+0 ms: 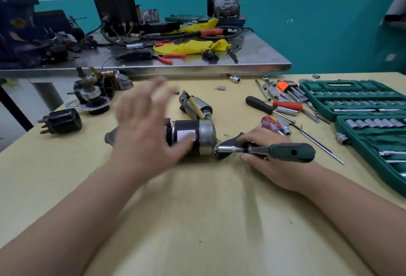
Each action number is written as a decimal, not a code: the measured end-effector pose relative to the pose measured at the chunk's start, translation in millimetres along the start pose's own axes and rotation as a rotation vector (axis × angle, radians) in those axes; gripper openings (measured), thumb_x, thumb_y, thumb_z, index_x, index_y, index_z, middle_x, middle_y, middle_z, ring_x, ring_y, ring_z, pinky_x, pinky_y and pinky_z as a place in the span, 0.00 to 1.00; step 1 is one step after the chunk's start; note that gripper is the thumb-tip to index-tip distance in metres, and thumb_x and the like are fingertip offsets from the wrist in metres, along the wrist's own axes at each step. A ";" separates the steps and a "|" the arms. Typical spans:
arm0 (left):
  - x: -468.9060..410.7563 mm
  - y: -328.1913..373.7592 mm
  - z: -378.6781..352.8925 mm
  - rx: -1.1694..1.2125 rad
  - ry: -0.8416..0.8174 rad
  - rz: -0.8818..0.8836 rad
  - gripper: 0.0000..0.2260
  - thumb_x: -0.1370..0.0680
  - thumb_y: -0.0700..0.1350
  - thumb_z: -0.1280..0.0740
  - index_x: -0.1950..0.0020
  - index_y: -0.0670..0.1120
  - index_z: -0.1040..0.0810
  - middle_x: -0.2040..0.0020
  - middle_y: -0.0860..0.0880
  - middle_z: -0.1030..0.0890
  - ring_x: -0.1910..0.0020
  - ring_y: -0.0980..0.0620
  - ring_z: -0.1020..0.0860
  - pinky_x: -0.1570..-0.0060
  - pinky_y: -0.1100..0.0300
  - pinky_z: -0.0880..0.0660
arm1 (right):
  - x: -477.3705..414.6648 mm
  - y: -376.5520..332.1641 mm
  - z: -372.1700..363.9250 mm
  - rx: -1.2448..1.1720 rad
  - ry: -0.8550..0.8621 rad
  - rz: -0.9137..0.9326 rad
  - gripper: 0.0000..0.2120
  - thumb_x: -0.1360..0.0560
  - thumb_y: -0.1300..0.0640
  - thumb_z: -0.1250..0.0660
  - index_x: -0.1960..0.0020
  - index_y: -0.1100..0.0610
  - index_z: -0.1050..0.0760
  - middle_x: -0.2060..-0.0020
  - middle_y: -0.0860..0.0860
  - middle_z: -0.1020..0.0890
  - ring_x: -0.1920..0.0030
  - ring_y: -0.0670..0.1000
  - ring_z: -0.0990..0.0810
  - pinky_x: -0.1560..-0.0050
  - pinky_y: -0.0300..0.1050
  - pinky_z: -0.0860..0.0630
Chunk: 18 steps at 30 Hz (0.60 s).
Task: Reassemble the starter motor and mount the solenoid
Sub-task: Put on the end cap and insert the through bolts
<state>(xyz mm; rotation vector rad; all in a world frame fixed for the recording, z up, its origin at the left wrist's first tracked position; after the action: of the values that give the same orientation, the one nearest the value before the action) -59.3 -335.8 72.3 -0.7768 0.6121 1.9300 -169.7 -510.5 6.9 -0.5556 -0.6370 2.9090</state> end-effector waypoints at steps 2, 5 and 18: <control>7.4 52.7 -25.0 -0.084 -0.080 -0.299 0.27 0.32 0.61 0.27 0.38 0.48 0.24 0.40 0.45 0.22 0.37 0.42 0.28 0.32 0.42 0.40 | 1.5 1.7 1.8 -0.059 0.020 -0.037 0.13 0.26 0.54 0.29 0.42 0.48 0.25 0.52 0.39 0.23 0.50 0.39 0.27 0.52 0.25 0.33; 14.3 88.3 -53.7 -0.135 -0.104 -0.471 0.15 0.32 0.53 0.22 0.53 0.45 0.17 0.53 0.47 0.17 0.48 0.40 0.20 0.39 0.39 0.27 | 2.1 3.7 2.1 -0.200 0.041 -0.090 0.13 0.28 0.57 0.27 0.50 0.44 0.27 0.55 0.40 0.21 0.52 0.35 0.25 0.56 0.26 0.30; 5.6 80.7 -61.4 -0.093 -0.045 -0.531 0.15 0.21 0.50 0.35 0.61 0.42 0.17 0.60 0.49 0.16 0.51 0.42 0.18 0.51 0.48 0.23 | -6.2 4.2 3.4 -0.406 0.067 -0.127 0.08 0.26 0.60 0.29 0.47 0.55 0.20 0.58 0.39 0.17 0.56 0.39 0.20 0.55 0.30 0.27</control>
<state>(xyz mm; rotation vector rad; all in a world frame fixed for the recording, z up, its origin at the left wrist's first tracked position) -117.2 -410.2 34.5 -0.8512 0.2517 1.4867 -165.4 -516.8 10.0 -0.6225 -1.2157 2.6380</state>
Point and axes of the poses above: each hand's wrist, its own x-axis away from the middle knuckle, its own z-axis out of the back of the hand, y = z × x, the point moved 9 cm from there along -x, towards the middle knuckle
